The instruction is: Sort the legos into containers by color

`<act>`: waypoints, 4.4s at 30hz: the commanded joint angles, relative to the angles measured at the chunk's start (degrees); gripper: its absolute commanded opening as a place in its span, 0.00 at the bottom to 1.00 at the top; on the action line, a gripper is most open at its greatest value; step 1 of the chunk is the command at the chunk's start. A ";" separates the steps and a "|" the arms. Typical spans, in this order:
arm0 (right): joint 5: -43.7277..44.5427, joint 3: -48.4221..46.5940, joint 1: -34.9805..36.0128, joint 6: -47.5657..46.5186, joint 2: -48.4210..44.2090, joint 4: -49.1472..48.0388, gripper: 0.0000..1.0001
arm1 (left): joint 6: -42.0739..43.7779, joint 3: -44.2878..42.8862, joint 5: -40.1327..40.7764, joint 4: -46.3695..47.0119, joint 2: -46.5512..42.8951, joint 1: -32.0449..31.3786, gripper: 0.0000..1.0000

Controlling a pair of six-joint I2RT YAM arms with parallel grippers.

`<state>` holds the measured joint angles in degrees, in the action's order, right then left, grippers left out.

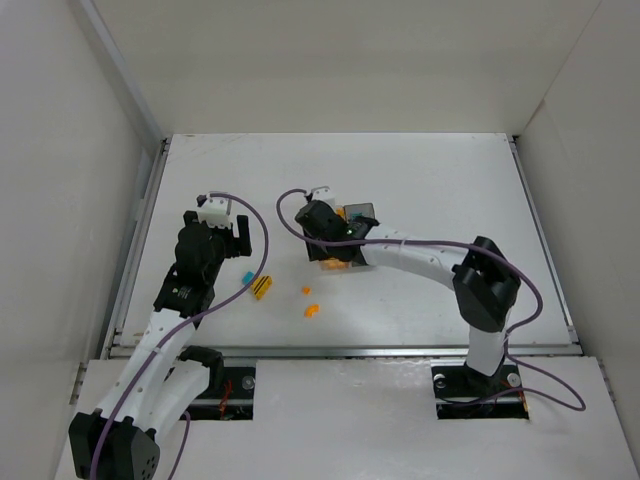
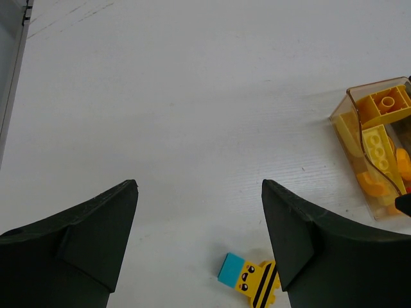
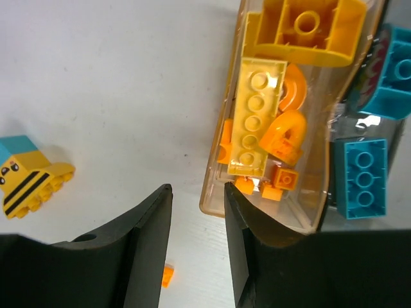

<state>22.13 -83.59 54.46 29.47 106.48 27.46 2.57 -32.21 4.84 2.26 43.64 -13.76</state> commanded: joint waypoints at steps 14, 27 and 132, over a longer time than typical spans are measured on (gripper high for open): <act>1.15 -5.43 0.65 5.23 6.45 0.48 0.09 | -0.20 0.57 0.08 1.60 -1.80 0.05 0.75; 7.31 -11.24 0.65 15.87 11.56 5.32 0.00 | 0.33 1.09 1.66 1.60 -2.33 0.05 0.76; 10.74 -6.85 2.34 2.87 -3.04 8.21 0.00 | 5.61 -2.42 -1.68 1.78 2.50 2.33 0.75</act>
<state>29.69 -89.17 60.95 32.58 102.35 33.45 6.39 -32.93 4.03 1.30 45.41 -11.51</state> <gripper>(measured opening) 0.300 0.758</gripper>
